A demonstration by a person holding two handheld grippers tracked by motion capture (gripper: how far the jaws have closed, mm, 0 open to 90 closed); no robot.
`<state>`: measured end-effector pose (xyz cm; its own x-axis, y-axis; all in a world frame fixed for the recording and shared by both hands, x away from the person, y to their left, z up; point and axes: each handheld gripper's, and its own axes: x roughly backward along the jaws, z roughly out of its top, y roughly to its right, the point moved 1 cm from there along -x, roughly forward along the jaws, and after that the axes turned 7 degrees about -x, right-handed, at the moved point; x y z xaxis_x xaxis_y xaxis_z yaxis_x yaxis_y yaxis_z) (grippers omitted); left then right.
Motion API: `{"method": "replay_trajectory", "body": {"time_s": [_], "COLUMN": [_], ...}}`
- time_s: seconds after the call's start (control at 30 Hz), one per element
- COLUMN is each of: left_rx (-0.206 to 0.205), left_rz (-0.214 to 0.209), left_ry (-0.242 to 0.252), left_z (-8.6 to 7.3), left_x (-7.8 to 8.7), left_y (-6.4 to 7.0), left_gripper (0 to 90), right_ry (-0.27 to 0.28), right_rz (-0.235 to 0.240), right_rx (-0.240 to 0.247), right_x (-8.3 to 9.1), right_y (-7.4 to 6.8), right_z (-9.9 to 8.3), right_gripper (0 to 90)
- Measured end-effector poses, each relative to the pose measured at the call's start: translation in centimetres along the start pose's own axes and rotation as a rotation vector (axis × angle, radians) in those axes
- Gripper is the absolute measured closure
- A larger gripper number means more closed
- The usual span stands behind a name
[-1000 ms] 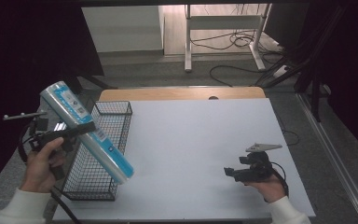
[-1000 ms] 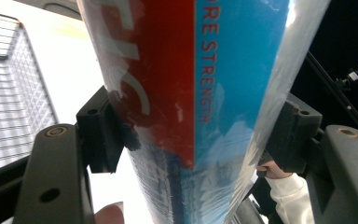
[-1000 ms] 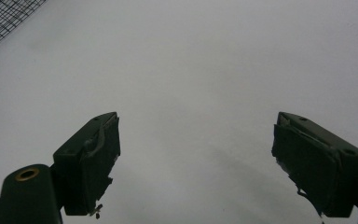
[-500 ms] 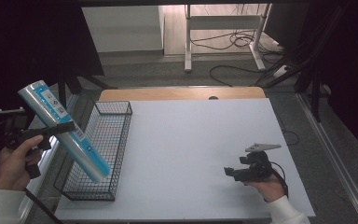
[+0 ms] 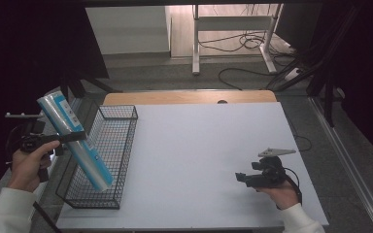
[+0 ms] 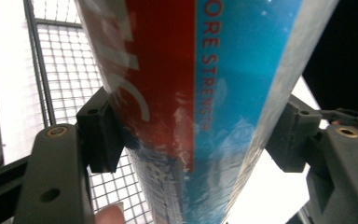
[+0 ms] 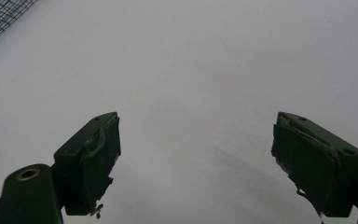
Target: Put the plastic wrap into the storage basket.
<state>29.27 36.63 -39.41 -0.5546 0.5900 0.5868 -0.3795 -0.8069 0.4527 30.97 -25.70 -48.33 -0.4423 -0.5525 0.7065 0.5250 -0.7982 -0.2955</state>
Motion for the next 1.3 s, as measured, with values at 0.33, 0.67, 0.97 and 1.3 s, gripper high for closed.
{"method": "replay_trajectory", "body": {"time_s": [0.33, 0.67, 0.97, 1.3], "left_rx": [-0.021, 0.005, 0.066, 0.093], "left_rz": [-0.003, 0.019, 0.083, 0.160], "left_ry": [-0.088, -0.151, -0.143, -0.197], "left_z": [-0.2, 0.2, 1.3, 1.8], "left_x": [-2.1, -5.5, -9.4, -13.3], "left_y": [0.3, -0.4, -0.8, -0.9], "left_gripper": [32.0, 31.9, 31.7, 31.7], "right_ry": [0.012, 0.000, -0.008, -0.007], "right_rz": [-0.012, -0.011, -0.013, -0.019], "right_rx": [-0.016, -0.016, -0.013, -0.014], "right_x": [0.4, 0.2, -0.1, -0.1], "right_y": [0.7, 0.8, 0.8, 0.9], "right_z": [0.1, 0.1, 0.1, 0.1], "right_gripper": [16.0, 15.9, 15.9, 15.9]}}
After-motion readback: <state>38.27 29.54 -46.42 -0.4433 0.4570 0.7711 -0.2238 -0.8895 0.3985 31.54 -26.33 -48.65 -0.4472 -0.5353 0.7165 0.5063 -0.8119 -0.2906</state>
